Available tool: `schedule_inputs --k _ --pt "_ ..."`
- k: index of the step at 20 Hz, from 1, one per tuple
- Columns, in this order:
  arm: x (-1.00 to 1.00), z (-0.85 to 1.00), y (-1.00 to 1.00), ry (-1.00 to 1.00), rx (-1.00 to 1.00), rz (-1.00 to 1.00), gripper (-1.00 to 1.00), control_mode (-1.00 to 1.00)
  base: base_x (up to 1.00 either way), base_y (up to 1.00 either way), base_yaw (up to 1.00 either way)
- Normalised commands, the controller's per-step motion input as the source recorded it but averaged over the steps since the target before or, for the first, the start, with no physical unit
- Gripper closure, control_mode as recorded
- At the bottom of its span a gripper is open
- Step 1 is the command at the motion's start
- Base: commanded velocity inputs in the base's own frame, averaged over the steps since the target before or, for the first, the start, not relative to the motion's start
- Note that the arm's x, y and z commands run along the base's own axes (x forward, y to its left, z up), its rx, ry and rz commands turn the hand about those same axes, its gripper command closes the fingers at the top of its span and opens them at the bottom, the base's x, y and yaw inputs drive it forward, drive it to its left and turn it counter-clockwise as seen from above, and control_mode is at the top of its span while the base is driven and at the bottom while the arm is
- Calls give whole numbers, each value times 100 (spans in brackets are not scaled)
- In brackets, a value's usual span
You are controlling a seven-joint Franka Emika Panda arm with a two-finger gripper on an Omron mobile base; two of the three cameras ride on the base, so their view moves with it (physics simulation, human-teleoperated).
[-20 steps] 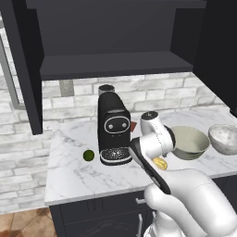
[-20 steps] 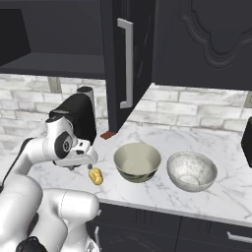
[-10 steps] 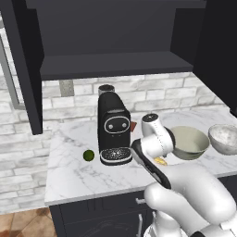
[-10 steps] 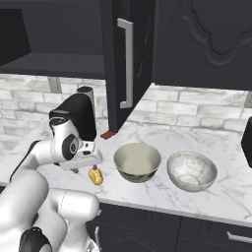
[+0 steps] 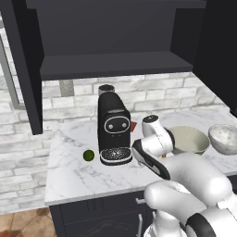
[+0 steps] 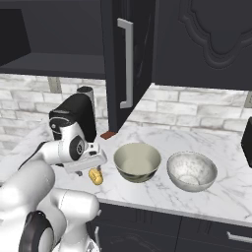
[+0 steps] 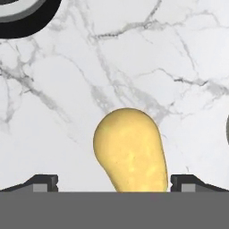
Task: Pick both bowls and place them on the counter. Then place the lime in one bowl and place the potato in the other bowl.
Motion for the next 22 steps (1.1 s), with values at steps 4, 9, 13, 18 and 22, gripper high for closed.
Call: schedule_inputs --k 4,9,13,18,22 --pt "13 -12 -6 0 -1 9 -100 -100 0 0 0" --pt "5 -17 -3 1 -2 7 -100 -100 0 0 0" --pt "0 -24 -9 0 -2 4 -100 -100 0 0 0" --pt "0 -18 -10 0 -2 2 -100 -100 0 0 0" --pt "0 -24 -5 0 -1 1 -100 -100 0 0 0"
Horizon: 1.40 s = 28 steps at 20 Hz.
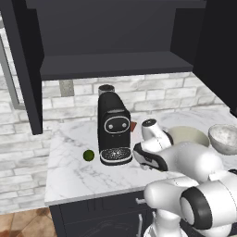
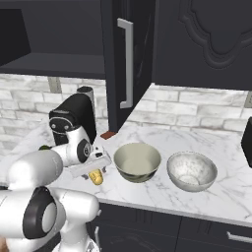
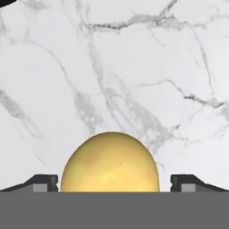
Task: Pick both bowls and place them on the counter. Then place the lime in one bowl and place the potato in the other bowl.
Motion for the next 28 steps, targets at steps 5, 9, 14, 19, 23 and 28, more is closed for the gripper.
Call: schedule_inputs --k 5,9,14,19,23,28 --pt "0 -37 0 0 -1 0 100 -100 0 0 0" --pt "-1 -9 0 0 0 0 100 -100 0 0 0" --pt "-24 34 18 -8 0 0 100 -100 0 0 0" --pt "-20 69 5 -14 -1 -2 100 -100 0 0 0" --pt "-2 72 -3 -16 0 -4 100 -100 0 0 0" --pt "0 65 -21 -15 0 -3 100 -100 0 0 0"
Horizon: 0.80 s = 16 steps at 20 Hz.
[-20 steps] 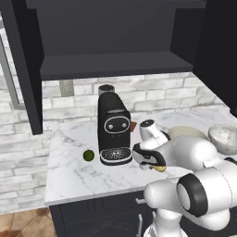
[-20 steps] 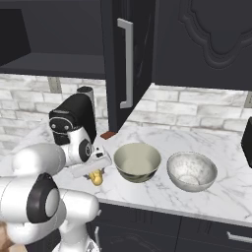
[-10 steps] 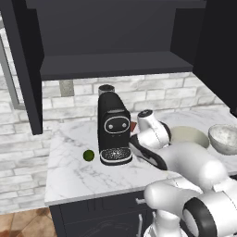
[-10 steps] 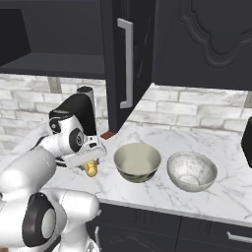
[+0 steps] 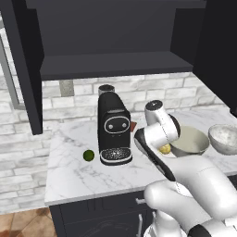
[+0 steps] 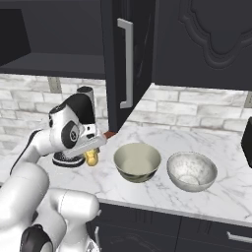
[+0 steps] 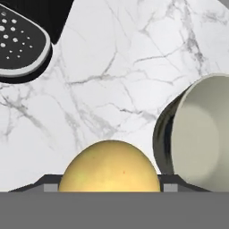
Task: Pick both bowls and place them on the counter. Then place the lime in one bowl and place the potato in the other bowl.
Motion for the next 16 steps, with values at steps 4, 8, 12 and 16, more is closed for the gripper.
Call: schedule_inputs --k 4,8,12,16 --pt "0 52 -37 -10 0 -5 100 -100 0 0 0" --pt "0 33 -51 -3 0 -6 100 -100 0 0 0" --pt "0 26 -49 0 0 -7 100 -100 0 0 0" --pt "0 17 -43 0 0 -8 100 -100 0 0 0"
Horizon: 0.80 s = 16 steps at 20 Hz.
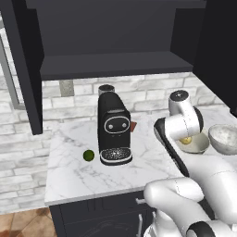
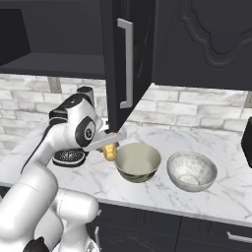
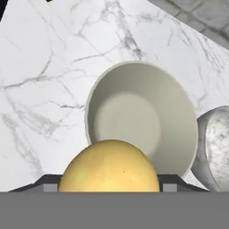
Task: Pick both bowls and place them on the counter. Then place the lime in one bowl and place the potato in the other bowl.
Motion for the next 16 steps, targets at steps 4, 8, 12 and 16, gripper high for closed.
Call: schedule_inputs --k 4,8,12,16 --pt "3 5 -40 0 0 -8 100 -100 0 0 0" --pt "9 -2 -32 2 0 -7 100 -100 0 0 0" --pt "20 -13 -21 3 0 -5 100 -100 0 0 0" --pt "22 -11 -19 5 0 -5 100 -100 0 0 0"
